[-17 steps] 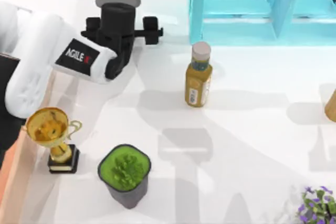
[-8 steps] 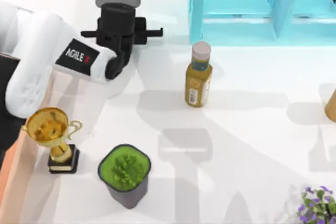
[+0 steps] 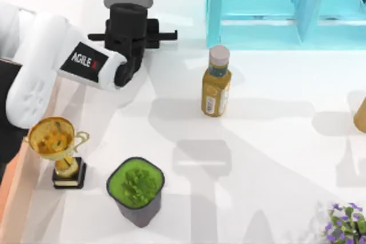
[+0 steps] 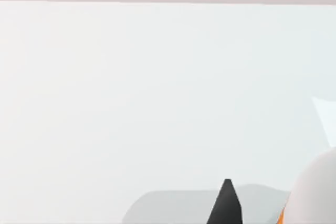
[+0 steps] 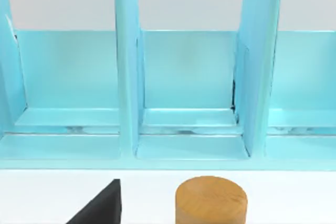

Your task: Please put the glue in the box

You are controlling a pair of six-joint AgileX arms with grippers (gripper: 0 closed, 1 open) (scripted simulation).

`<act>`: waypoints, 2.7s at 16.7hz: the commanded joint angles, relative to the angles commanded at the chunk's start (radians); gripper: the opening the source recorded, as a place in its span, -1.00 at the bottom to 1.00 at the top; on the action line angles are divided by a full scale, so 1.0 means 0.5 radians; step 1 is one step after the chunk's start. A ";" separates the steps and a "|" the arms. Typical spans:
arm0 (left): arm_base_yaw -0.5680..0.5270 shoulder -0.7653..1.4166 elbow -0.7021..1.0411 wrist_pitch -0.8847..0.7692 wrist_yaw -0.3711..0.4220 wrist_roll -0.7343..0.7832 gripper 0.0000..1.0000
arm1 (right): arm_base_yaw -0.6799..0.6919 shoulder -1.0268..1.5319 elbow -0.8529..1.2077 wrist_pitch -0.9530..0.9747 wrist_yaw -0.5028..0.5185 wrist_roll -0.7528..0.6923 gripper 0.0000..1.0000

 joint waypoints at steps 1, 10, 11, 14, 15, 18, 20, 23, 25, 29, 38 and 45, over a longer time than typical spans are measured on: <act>-0.006 -0.003 0.000 0.000 0.000 0.002 -1.00 | 0.000 0.000 0.000 0.000 0.000 0.000 1.00; -0.005 -0.380 0.070 -0.467 -0.005 0.005 -1.00 | 0.000 0.000 0.000 0.000 0.000 0.000 1.00; -0.005 -0.421 0.081 -0.510 -0.006 0.005 -1.00 | 0.000 0.000 0.000 0.000 0.000 0.000 1.00; -0.006 -0.446 0.096 -0.538 -0.007 0.005 -1.00 | 0.000 0.000 0.000 0.000 0.000 0.000 1.00; -0.006 -0.446 0.096 -0.538 -0.007 0.005 -1.00 | 0.000 0.000 0.000 0.000 0.000 0.000 1.00; 0.009 -0.443 0.091 -0.546 0.007 0.026 -1.00 | 0.000 0.000 0.000 0.000 0.000 0.000 1.00; 0.084 -0.468 0.086 -0.614 0.080 0.117 -1.00 | 0.000 0.000 0.000 0.000 0.000 0.000 1.00; 0.331 -0.559 0.052 -0.804 0.324 0.413 -1.00 | 0.000 0.000 0.000 0.000 0.000 0.000 1.00; 0.576 -0.653 0.002 -0.956 0.560 0.701 -1.00 | 0.000 0.000 0.000 0.000 0.000 0.000 1.00; 1.073 -0.865 -0.139 -1.258 1.036 1.383 -1.00 | 0.000 0.000 0.000 0.000 0.000 0.000 1.00; 1.760 -1.134 -0.402 -1.948 1.804 2.520 -1.00 | 0.000 0.000 0.000 0.000 0.000 0.000 1.00; 2.166 -1.215 -0.590 -2.530 2.308 3.293 -1.00 | 0.000 0.000 0.000 0.000 0.000 0.000 1.00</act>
